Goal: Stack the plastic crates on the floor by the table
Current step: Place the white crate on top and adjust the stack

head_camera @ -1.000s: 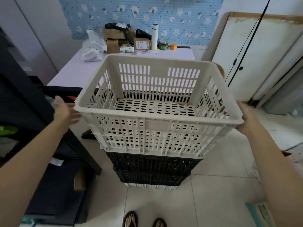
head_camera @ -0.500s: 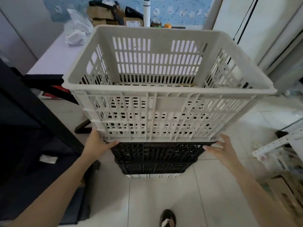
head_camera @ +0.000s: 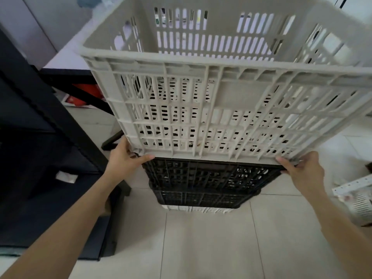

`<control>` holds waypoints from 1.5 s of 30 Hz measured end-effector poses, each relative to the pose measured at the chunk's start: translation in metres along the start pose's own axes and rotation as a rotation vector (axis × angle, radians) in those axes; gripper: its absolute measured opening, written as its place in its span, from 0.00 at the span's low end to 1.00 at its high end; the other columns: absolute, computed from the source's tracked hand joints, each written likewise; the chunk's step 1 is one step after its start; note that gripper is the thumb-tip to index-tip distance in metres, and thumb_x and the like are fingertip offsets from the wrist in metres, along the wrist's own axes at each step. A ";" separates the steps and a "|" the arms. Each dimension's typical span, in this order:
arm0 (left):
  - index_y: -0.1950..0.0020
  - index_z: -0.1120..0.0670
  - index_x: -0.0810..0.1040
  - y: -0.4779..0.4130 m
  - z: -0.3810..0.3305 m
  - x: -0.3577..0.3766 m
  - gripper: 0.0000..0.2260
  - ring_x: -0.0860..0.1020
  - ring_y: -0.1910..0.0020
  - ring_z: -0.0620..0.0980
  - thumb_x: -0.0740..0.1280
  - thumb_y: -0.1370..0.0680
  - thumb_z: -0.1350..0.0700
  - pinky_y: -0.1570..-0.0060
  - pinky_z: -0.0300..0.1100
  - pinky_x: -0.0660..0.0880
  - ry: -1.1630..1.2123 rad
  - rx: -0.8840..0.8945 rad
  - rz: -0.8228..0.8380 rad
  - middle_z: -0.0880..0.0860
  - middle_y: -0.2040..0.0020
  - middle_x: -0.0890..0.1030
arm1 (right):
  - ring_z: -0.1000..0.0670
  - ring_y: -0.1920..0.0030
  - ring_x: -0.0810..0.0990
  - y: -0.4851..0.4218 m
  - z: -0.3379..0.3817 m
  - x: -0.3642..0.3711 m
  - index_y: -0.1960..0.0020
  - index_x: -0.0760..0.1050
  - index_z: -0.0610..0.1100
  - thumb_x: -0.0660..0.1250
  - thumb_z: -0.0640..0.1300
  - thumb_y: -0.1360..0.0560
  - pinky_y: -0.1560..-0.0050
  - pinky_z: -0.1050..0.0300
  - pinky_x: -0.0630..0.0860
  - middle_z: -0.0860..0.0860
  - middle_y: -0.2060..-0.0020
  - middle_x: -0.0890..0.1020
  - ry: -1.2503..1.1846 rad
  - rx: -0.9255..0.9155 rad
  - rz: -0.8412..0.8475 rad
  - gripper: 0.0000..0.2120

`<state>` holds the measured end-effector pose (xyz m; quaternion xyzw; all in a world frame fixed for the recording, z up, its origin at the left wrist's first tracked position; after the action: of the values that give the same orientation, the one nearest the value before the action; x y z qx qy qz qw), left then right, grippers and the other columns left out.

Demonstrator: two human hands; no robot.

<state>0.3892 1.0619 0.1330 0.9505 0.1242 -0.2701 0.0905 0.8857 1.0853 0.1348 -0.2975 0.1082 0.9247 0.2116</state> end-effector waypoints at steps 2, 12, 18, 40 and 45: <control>0.36 0.50 0.70 -0.003 0.003 -0.001 0.30 0.78 0.45 0.46 0.79 0.34 0.53 0.46 0.39 0.74 -0.016 0.008 0.000 0.48 0.43 0.78 | 0.48 0.67 0.77 -0.001 0.007 -0.001 0.47 0.65 0.39 0.75 0.43 0.30 0.76 0.78 0.68 0.43 0.56 0.76 -0.023 -0.033 -0.021 0.21; 0.37 0.47 0.72 -0.004 0.003 -0.007 0.34 0.81 0.45 0.49 0.81 0.40 0.47 0.44 0.46 0.78 0.014 0.008 -0.029 0.49 0.44 0.82 | 0.66 0.74 0.78 -0.015 -0.011 0.004 0.50 0.64 0.44 0.76 0.42 0.32 0.75 0.72 0.76 0.44 0.57 0.76 -0.083 -0.087 -0.011 0.21; 0.37 0.46 0.69 0.000 -0.001 -0.003 0.34 0.79 0.52 0.40 0.81 0.38 0.57 0.48 0.40 0.75 0.069 -0.006 -0.046 0.42 0.50 0.79 | 0.46 0.67 0.80 -0.016 -0.009 0.005 0.50 0.62 0.46 0.75 0.46 0.31 0.67 0.54 0.80 0.55 0.63 0.72 -0.001 -0.125 0.016 0.22; 0.30 0.52 0.57 0.018 0.013 0.031 0.45 0.72 0.39 0.46 0.81 0.38 0.64 0.35 0.49 0.72 0.084 -0.061 0.017 0.46 0.37 0.71 | 0.49 0.35 0.70 0.012 -0.029 0.022 0.27 0.49 0.52 0.75 0.70 0.50 0.38 0.49 0.73 0.49 0.31 0.66 0.010 -0.127 0.230 0.61; 0.36 0.55 0.61 0.009 0.032 0.033 0.35 0.81 0.44 0.56 0.79 0.35 0.65 0.44 0.57 0.79 0.101 -0.098 -0.192 0.55 0.43 0.79 | 0.40 0.54 0.83 0.005 -0.034 0.039 0.27 0.50 0.51 0.81 0.48 0.39 0.49 0.43 0.79 0.51 0.54 0.80 0.050 -0.096 -0.006 0.52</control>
<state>0.4032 1.0521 0.0897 0.9411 0.2319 -0.2230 0.1042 0.8718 1.0827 0.0847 -0.3308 0.0679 0.9204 0.1970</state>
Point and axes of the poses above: each hand's wrist, its own y-axis away from the middle knuckle, its own x-axis out of the palm, z = x × y, the point moved 8 cm from there along -y, towards the middle knuckle
